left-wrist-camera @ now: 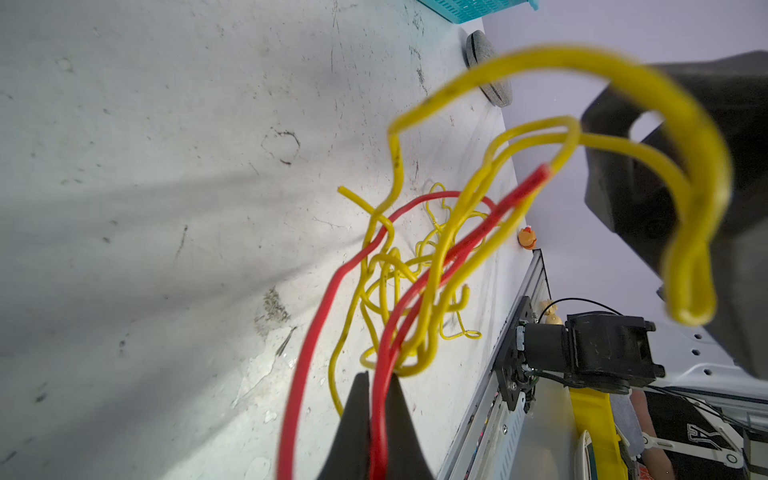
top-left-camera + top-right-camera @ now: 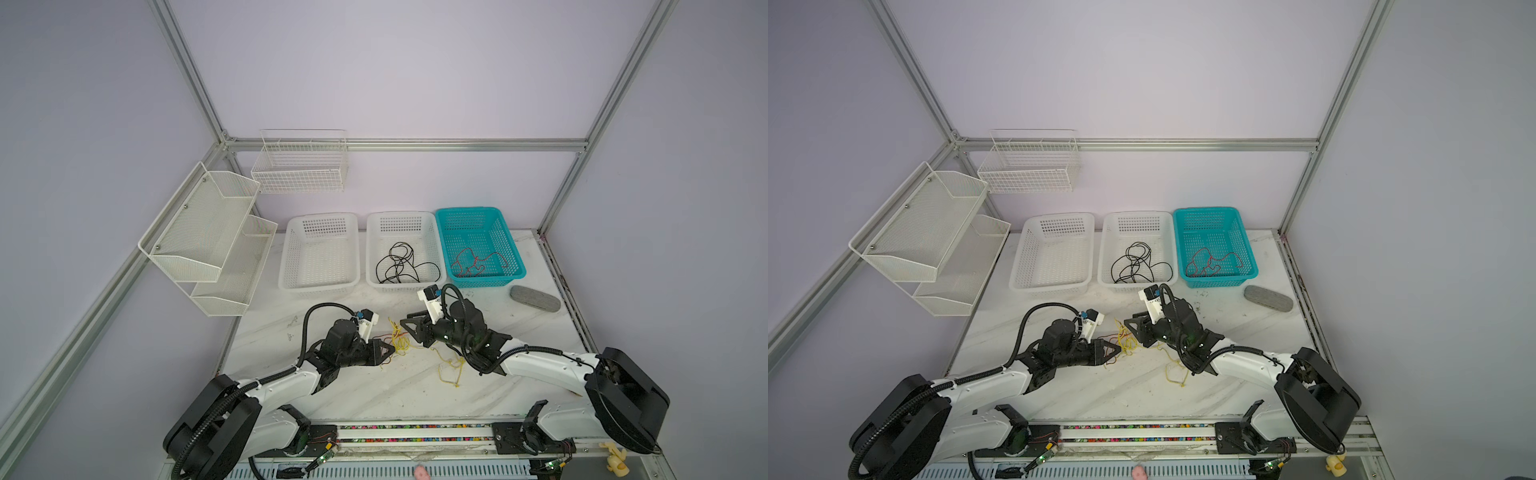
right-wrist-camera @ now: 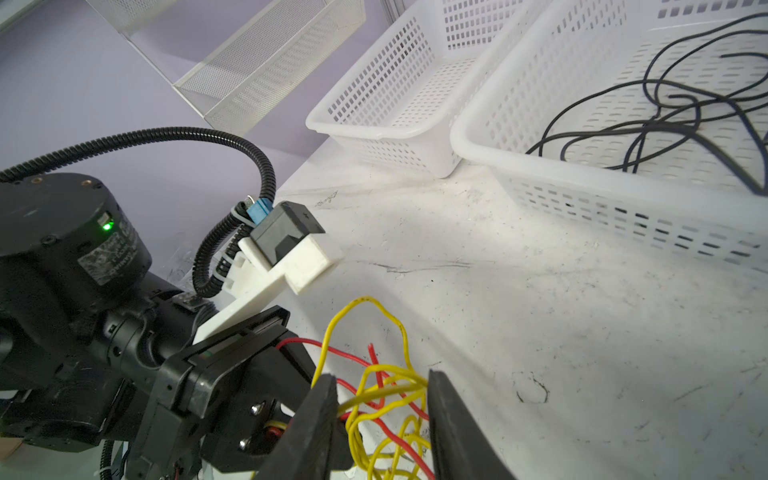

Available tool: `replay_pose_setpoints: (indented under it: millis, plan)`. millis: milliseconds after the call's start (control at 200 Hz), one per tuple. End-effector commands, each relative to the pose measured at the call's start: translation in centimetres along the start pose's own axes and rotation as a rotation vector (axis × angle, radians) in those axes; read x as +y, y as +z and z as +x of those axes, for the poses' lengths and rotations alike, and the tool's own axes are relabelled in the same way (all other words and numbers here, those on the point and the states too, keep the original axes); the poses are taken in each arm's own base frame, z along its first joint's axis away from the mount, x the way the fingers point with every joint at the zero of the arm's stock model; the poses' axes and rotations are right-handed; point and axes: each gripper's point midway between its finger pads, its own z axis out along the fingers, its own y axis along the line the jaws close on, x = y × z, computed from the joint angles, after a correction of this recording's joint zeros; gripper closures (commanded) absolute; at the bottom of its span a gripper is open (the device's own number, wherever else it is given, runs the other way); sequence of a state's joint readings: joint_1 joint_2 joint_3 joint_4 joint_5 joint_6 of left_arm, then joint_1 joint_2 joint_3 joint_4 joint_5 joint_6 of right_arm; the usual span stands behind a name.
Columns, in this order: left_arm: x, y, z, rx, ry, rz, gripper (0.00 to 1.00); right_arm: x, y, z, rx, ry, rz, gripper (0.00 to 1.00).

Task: Untangle the cables
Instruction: 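Pull the yellow wire out of the tangle, lifting away from the left gripper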

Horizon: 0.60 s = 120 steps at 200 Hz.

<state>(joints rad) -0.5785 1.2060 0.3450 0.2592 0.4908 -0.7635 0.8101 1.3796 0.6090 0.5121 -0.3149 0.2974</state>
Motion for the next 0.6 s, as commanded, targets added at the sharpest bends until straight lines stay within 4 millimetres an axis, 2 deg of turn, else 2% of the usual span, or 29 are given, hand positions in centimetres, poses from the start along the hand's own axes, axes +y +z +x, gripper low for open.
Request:
replay_pose_setpoints:
  millis: [0, 270, 385, 415, 490, 595]
  plan:
    - [-2.6, -0.3, -2.0, -0.052, 0.075, 0.076, 1.0, 0.7, 0.6, 0.1, 0.007, -0.014, -0.038, 0.61]
    - [-2.4, -0.1, -2.0, -0.051, 0.076, 0.071, 1.0, 0.7, 0.4, 1.3, 0.029, 0.006, -0.06, 0.61]
    - [-2.5, -0.2, -2.0, -0.051, 0.076, 0.073, 1.0, 0.2, -0.1, 1.0, 0.021, 0.001, -0.017, 0.61]
    - [-2.5, -0.2, -2.0, -0.052, 0.077, 0.072, 1.0, 0.5, -0.8, 0.1, -0.012, -0.009, -0.017, 0.6]
    - [-2.5, -0.3, -1.9, -0.055, 0.078, 0.071, 1.0, 0.5, -1.6, -0.5, -0.037, -0.004, 0.005, 0.6]
    - [-2.3, -0.3, -1.8, -0.055, 0.079, 0.067, 1.0, 0.2, -2.1, -0.6, -0.049, 0.005, 0.023, 0.6]
